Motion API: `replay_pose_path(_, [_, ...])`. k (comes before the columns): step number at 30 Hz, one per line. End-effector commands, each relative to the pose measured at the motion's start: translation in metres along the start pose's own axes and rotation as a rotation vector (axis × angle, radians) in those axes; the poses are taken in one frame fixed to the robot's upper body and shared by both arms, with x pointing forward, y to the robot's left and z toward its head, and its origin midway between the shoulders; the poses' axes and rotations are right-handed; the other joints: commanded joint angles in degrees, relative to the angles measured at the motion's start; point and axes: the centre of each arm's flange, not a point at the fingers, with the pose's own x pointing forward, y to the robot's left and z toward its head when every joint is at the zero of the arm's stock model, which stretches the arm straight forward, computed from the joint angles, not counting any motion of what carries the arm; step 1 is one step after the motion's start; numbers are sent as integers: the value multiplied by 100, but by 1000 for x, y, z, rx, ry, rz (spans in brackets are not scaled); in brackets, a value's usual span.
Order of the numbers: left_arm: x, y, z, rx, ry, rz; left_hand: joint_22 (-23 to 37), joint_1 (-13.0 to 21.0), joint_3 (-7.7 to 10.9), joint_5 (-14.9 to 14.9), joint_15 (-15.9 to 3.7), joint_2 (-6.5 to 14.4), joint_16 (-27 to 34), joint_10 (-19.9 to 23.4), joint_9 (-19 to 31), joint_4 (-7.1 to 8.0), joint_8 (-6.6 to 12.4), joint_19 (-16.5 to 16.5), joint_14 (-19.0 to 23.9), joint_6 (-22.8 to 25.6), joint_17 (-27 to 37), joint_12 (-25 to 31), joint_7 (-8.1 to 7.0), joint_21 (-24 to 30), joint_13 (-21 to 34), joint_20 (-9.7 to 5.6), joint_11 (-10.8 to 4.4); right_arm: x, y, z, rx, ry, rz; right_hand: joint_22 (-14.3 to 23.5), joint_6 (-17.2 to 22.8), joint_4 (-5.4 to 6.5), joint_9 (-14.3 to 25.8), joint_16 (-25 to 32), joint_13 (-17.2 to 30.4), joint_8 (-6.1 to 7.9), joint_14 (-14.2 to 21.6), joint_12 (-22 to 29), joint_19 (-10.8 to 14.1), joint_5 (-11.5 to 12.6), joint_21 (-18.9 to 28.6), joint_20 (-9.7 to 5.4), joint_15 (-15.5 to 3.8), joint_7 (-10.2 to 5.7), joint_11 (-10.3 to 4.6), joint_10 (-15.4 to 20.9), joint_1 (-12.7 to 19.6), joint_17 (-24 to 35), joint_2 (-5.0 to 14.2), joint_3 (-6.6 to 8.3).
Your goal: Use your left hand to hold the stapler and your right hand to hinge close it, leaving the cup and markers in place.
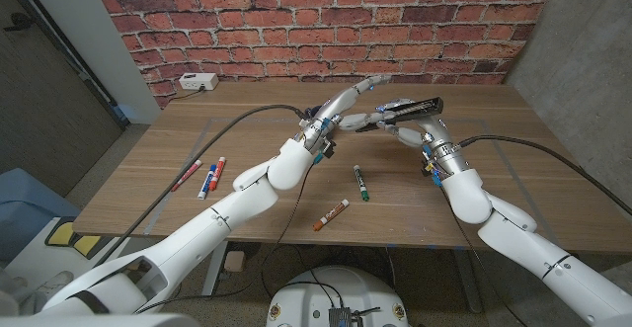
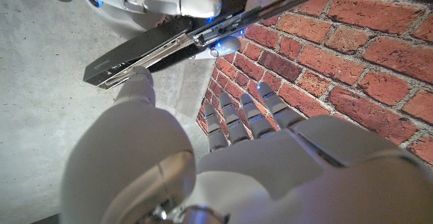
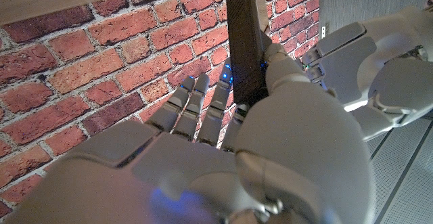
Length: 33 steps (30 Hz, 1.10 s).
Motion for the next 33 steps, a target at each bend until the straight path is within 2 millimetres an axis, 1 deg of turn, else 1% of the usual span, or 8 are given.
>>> replay_pose_path(1, [6, 0, 6, -27, -40, 3, 5, 61, 0, -24, -649, 10, 29, 219, 20, -44, 19, 105, 32, 228, -5, 63, 51, -77, -31, -13, -5, 3, 2, 2, -3, 0, 2, 15, 34, 136, 36, -30, 46, -26, 51, 535, 6, 30, 40, -102, -1101, -10, -723, 670, 536, 40, 567, 119])
replay_pose_path(10, [8, 3, 9, -72, -56, -6, 6, 101, -38, -21, -686, 8, 39, 605, 21, -65, 129, 184, 114, 763, -13, 109, 22, -228, -126, -21, -85, 4, 5, 3, -4, -2, 9, 14, 43, 138, 46, -43, 20, -38, 58, 550, 7, 30, 42, -99, -1100, -1, -716, 685, 541, 60, 563, 116])
replay_pose_path(13, [10, 2, 11, -72, -68, -18, 6, 112, -42, -20, -690, 7, 43, 615, 21, -70, 108, 195, 136, 751, -14, 97, 31, -249, -140, -24, -72, 4, 5, 4, -5, -3, 11, 14, 50, 137, 48, -49, 21, -40, 57, 560, 13, 30, 45, -92, -1101, 0, -717, 692, 543, 65, 561, 115])
replay_pose_path(15, [10, 2, 12, -75, -72, -24, 6, 117, -46, -20, -682, 5, 42, 588, 20, -72, 92, 203, 144, 738, -15, 77, 41, -264, -149, -21, 1, 5, 5, 4, -5, -4, 11, 14, 49, 138, 52, -53, 6, -43, 58, 558, 9, 30, 45, -98, -1100, -5, -719, 691, 543, 71, 562, 114])
replay_pose_path(23, [11, -3, 16, -87, -92, -39, 7, 132, -57, -18, -672, 3, 46, 629, 20, -76, 69, 228, 185, 763, -15, 61, 68, -311, -175, -16, -20, 5, 5, 5, -8, -3, 14, 15, 52, 145, 66, -71, 3, -57, 61, 579, 7, 30, 47, -99, -1101, -8, -720, 679, 544, 94, 565, 109])
replay_pose_path(25, [11, -4, 17, -92, -94, -36, 7, 142, -60, -16, -657, 2, 40, 630, 20, -80, 75, 236, 183, 814, -15, 49, 20, -329, -184, -14, -18, 5, 5, 5, -7, -4, 13, 15, 54, 147, 68, -75, 5, -61, 63, 581, 7, 30, 48, -99, -1100, -8, -724, 666, 542, 101, 564, 107])
replay_pose_path(26, [11, -4, 17, -93, -96, -37, 9, 180, -52, -11, -650, 29, 30, 668, 21, -88, 126, 248, 185, 1029, -15, 37, -68, -378, -206, -4, -36, 5, 5, 5, -7, -4, 13, 15, 54, 147, 69, -77, 6, -63, 63, 584, 9, 29, 49, -95, -1100, -16, -721, 663, 542, 104, 562, 105])
replay_pose_path(33, [10, -6, 19, -100, -100, -43, 10, 235, -45, -16, -679, 72, 31, 755, 16, -94, 184, 285, 226, 1337, -14, 28, -109, -452, -237, -14, -12, 5, 6, 7, -9, -6, 17, 16, 52, 154, 75, -86, 2, -74, 72, 596, 2, 29, 48, -102, -1101, -13, -725, 654, 539, 123, 565, 102])
